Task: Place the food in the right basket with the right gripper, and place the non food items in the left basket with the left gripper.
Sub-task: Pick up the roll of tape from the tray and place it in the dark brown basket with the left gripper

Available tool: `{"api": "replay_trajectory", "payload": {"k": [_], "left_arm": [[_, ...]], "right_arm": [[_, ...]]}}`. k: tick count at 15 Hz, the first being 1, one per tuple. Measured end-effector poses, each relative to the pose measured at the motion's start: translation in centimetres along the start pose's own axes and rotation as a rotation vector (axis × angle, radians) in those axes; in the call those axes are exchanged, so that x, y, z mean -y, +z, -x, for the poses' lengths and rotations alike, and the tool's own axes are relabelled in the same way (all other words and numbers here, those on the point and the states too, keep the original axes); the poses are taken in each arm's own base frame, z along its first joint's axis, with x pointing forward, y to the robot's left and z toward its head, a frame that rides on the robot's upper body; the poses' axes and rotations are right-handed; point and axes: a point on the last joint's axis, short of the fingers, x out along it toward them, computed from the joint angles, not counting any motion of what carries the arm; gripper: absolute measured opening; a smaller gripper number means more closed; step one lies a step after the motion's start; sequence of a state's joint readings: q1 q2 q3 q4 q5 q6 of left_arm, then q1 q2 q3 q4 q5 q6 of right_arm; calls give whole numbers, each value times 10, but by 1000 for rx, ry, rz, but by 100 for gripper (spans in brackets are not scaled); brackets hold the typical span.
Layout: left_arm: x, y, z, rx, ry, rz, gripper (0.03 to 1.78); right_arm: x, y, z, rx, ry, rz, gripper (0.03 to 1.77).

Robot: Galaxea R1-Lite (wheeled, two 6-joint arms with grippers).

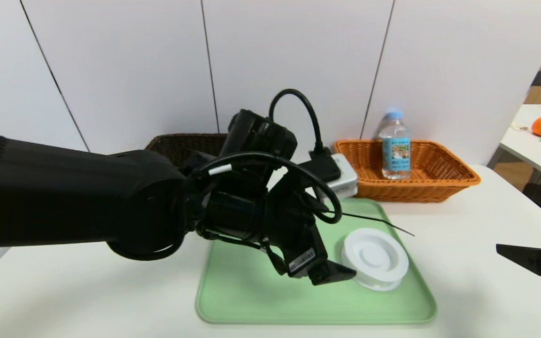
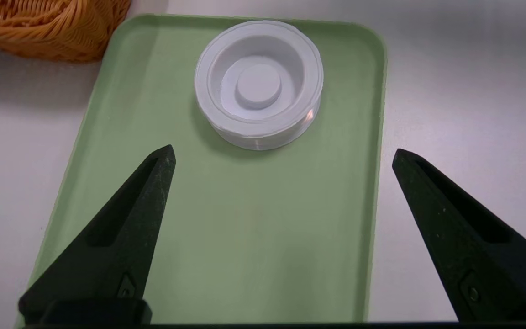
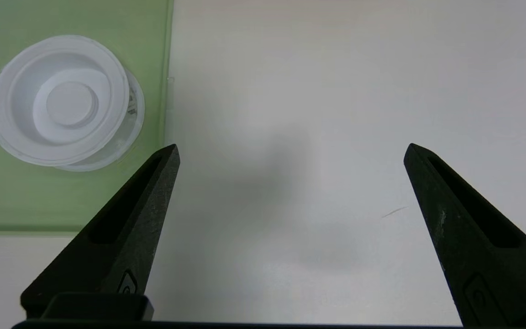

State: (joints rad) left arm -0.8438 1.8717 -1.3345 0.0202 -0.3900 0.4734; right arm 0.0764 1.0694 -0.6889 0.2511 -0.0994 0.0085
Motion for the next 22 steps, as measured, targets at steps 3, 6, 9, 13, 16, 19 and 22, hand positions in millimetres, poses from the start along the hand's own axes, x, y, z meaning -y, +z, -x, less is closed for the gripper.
{"api": "replay_trajectory", "payload": {"k": [3, 6, 9, 13, 16, 19, 22], "left_arm": [[-3, -3, -19, 12, -59, -96, 169], [-2, 4, -33, 46, -106, -106, 169], [-1, 5, -49, 12, -64, -36, 169], [-1, 6, -69, -97, 169, 118, 169], [-2, 3, -75, -179, 248, 224, 169], [-6, 6, -81, -213, 336, 327, 169], [-7, 8, -84, -230, 339, 386, 169]], "right_arm": [[0, -6, 0, -15, -1, -4, 169], [0, -9, 0, -17, -2, -39, 169], [0, -10, 2, -12, -2, -42, 169], [0, -12, 2, -16, -1, -43, 169], [0, -14, 2, -17, -1, -43, 169], [0, -18, 3, -21, 1, -43, 169], [1, -21, 4, -24, 1, -43, 169]]}}
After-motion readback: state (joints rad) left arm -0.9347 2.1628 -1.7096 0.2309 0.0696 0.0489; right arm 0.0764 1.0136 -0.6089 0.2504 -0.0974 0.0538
